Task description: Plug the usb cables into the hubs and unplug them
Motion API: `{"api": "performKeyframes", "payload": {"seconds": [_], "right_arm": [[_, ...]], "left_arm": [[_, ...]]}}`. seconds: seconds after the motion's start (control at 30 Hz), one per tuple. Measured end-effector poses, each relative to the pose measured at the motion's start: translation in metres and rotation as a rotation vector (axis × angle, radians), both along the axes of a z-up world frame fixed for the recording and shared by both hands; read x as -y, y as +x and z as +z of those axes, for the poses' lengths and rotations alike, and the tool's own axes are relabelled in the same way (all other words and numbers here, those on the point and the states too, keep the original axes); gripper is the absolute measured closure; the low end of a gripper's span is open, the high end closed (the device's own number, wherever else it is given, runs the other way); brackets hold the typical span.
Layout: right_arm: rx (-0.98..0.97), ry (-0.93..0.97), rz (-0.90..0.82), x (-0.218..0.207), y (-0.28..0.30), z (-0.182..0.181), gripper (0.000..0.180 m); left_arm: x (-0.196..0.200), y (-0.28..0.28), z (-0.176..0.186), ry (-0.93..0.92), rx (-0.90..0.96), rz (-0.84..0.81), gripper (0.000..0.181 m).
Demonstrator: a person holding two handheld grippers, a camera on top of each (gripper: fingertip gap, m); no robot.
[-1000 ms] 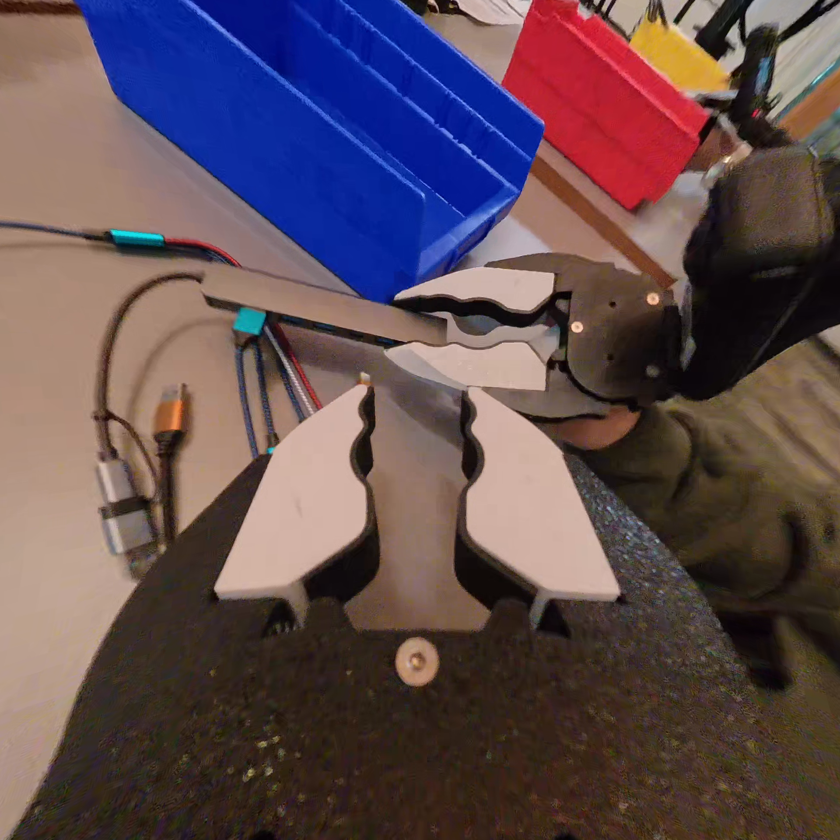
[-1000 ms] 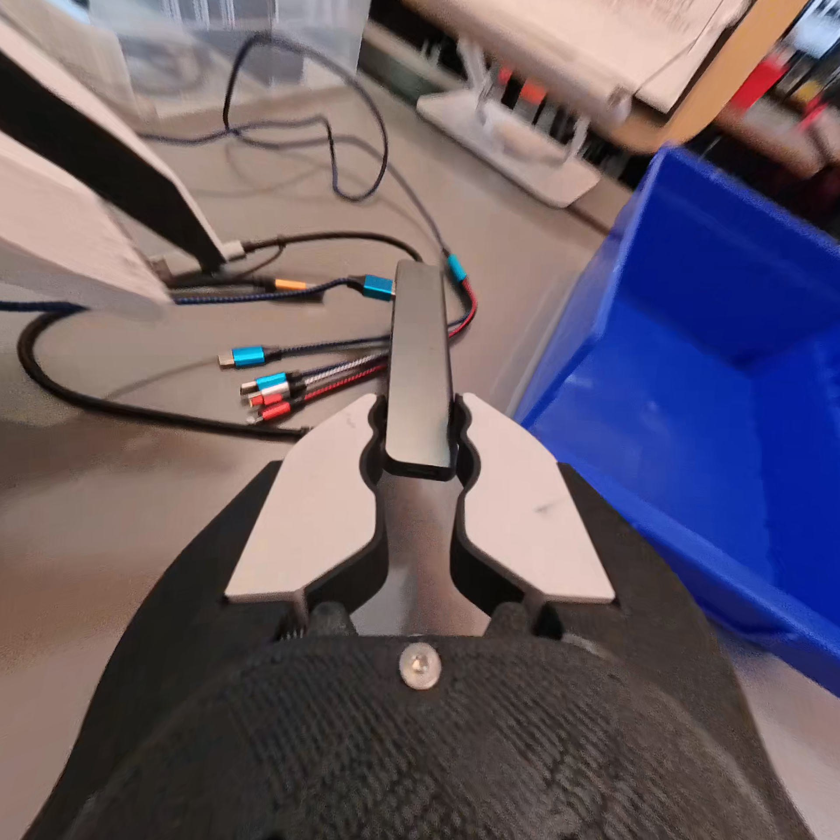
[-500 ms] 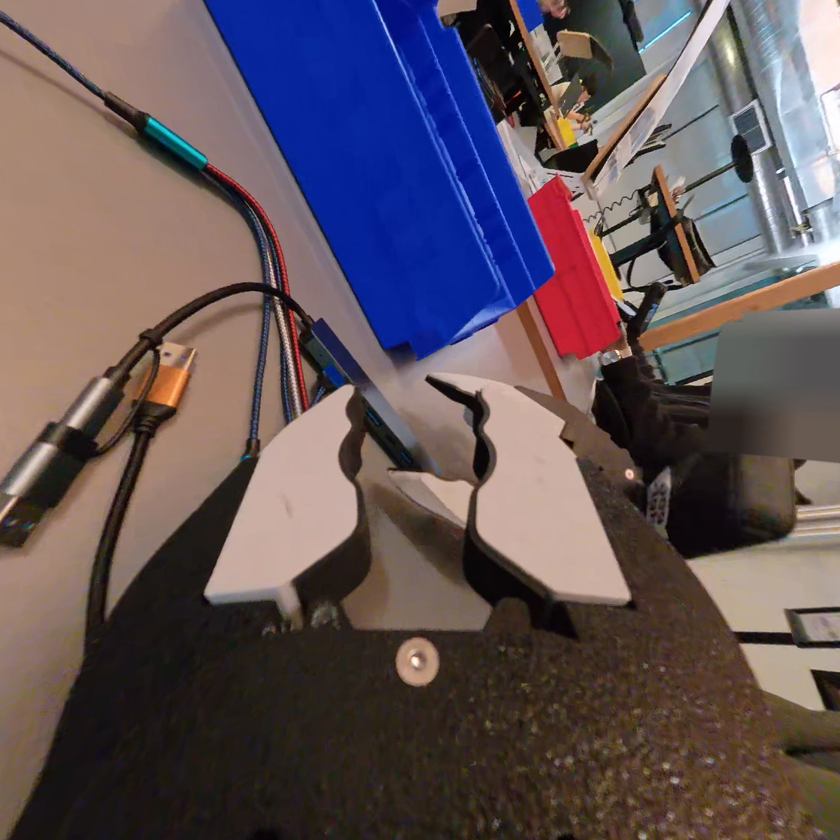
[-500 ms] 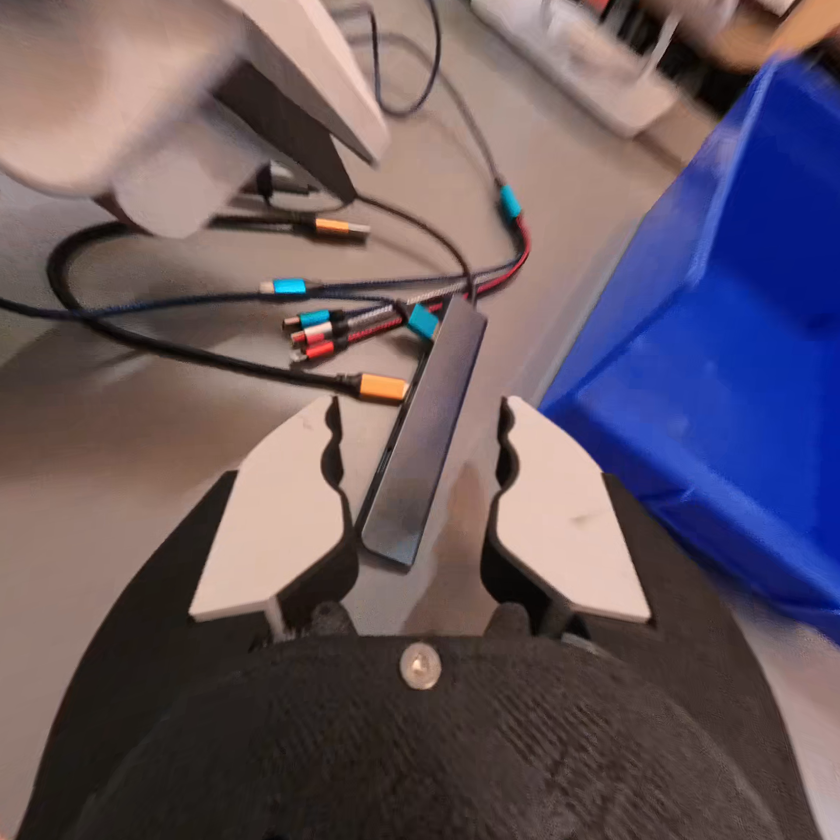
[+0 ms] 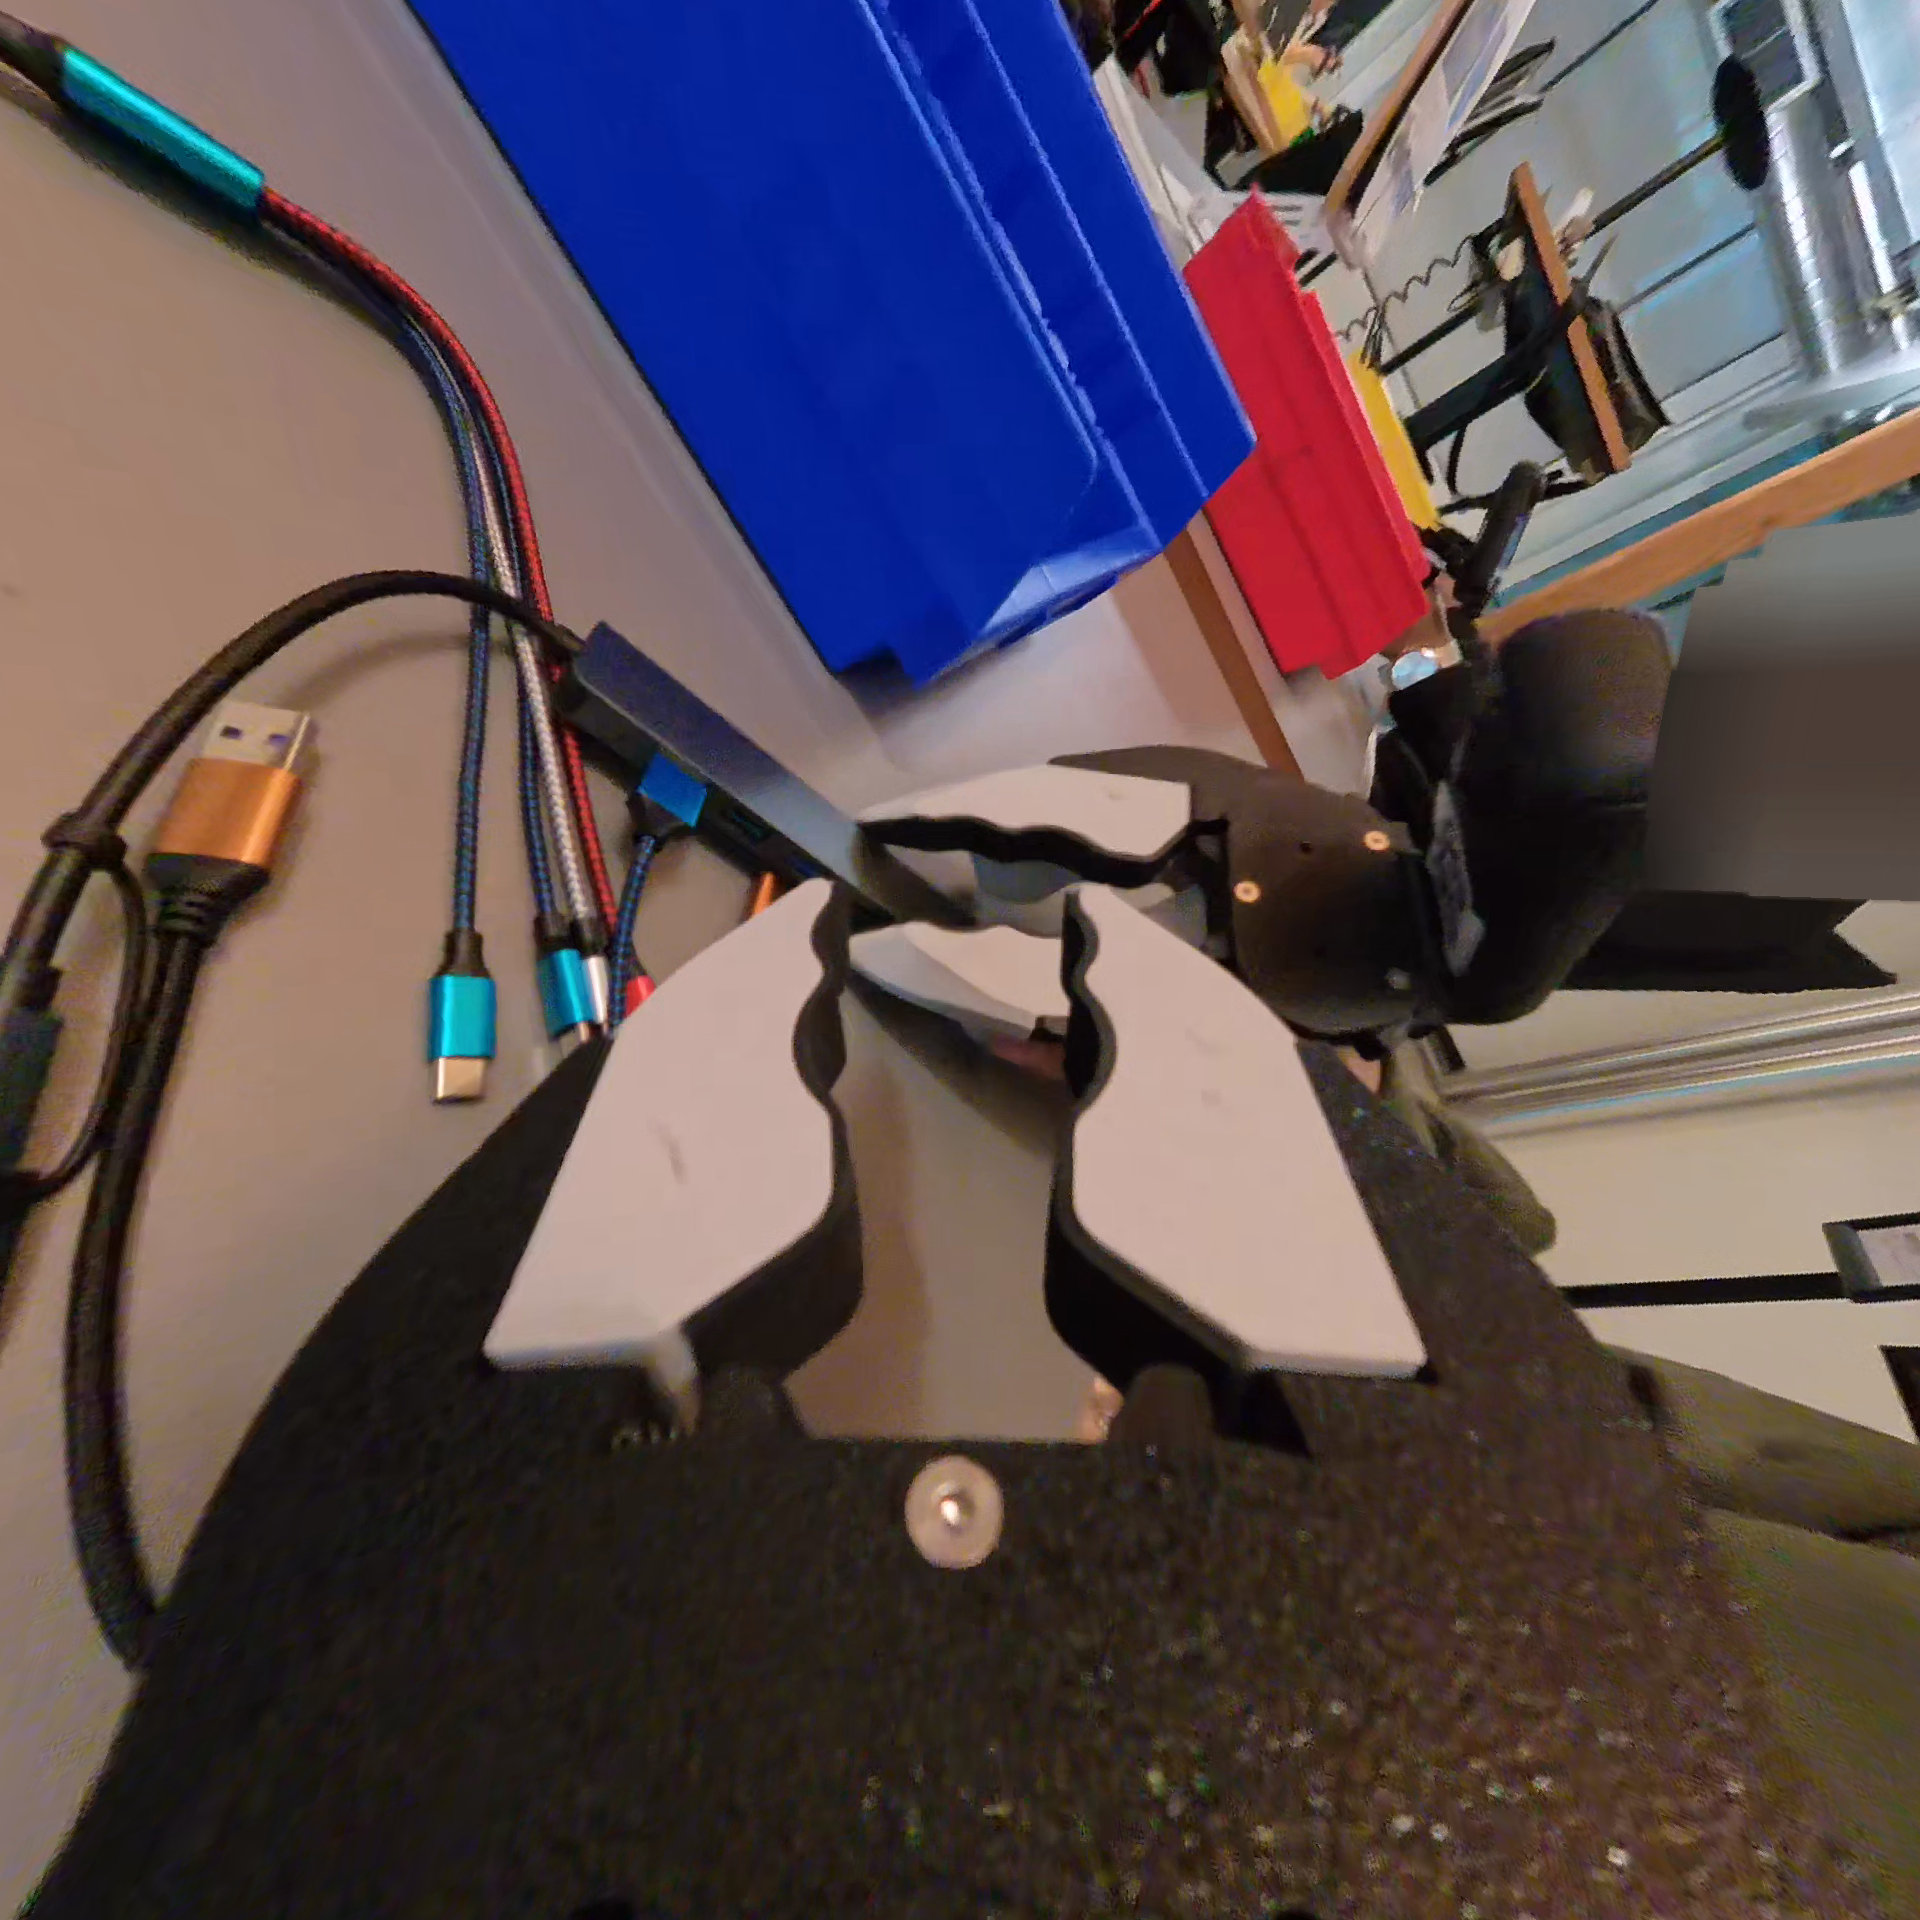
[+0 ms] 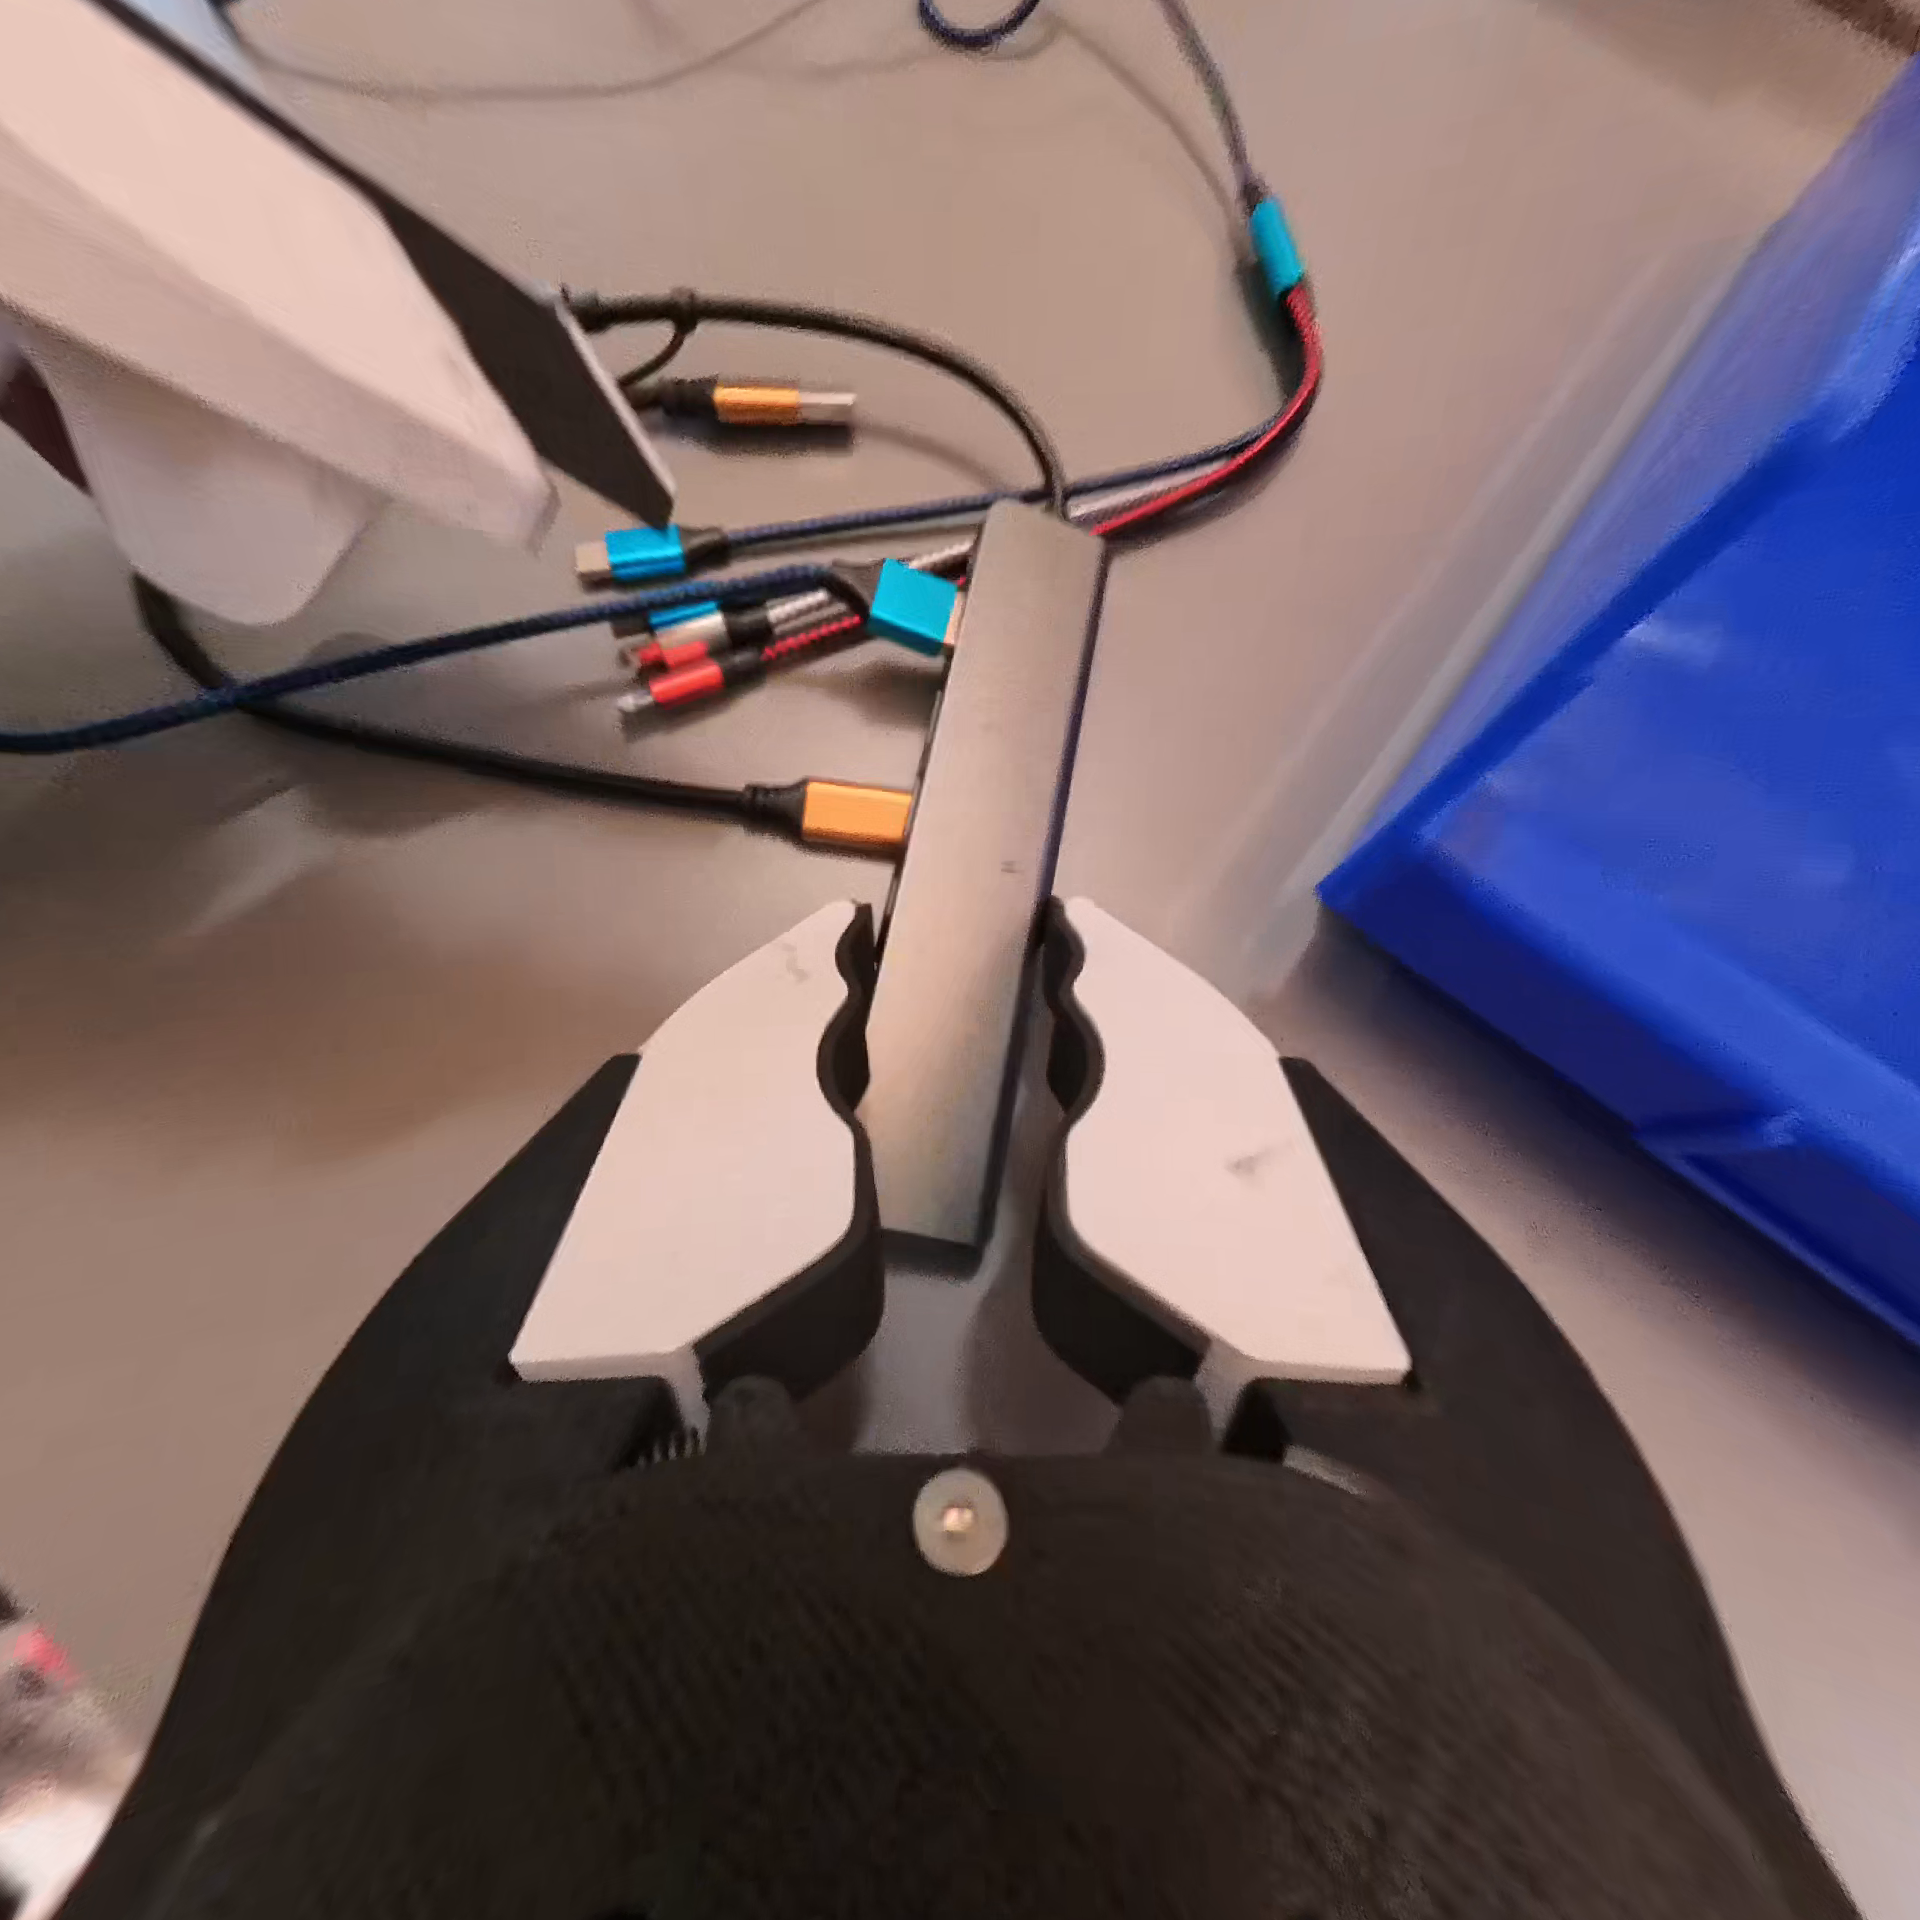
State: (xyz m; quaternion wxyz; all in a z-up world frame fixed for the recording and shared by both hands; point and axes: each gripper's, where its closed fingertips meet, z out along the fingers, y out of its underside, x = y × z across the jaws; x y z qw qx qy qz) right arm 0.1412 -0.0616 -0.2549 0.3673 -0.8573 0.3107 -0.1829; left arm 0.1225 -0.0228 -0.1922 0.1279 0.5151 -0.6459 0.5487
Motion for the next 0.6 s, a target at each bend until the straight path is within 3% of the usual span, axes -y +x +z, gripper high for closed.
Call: {"api": "performKeyframes", "payload": {"seconds": [0.03,0.1,0.27,0.4,0.47,0.53,0.6], "right_arm": [[0.055,0.001,-0.005,0.0,0.002,0.006,0.149],[0.17,0.04,-0.003,-0.003,0.004,0.024,0.149],[0.481,0.081,0.027,-0.014,0.0,0.075,0.152],[0.589,0.177,0.024,-0.023,-0.009,0.092,0.141],[0.547,0.061,0.046,-0.02,-0.004,0.071,0.135],[0.386,-0.077,0.042,-0.006,0.001,0.037,0.13],[0.245,-0.125,0.039,0.006,0.0,0.013,0.105]], "left_arm": [[0.0,-0.003,-0.004,0.031,0.006,-0.002,0.142],[0.001,-0.006,-0.01,0.055,0.006,0.004,0.142],[0.015,-0.005,0.002,-0.102,-0.043,0.032,0.144],[0.014,0.007,0.015,-0.254,-0.09,0.087,0.14],[0.014,0.007,0.007,-0.228,-0.112,0.081,0.139],[0.011,0.007,0.006,-0.217,-0.096,0.095,0.14],[0.008,0.006,0.006,-0.203,-0.07,0.099,0.14]]}}
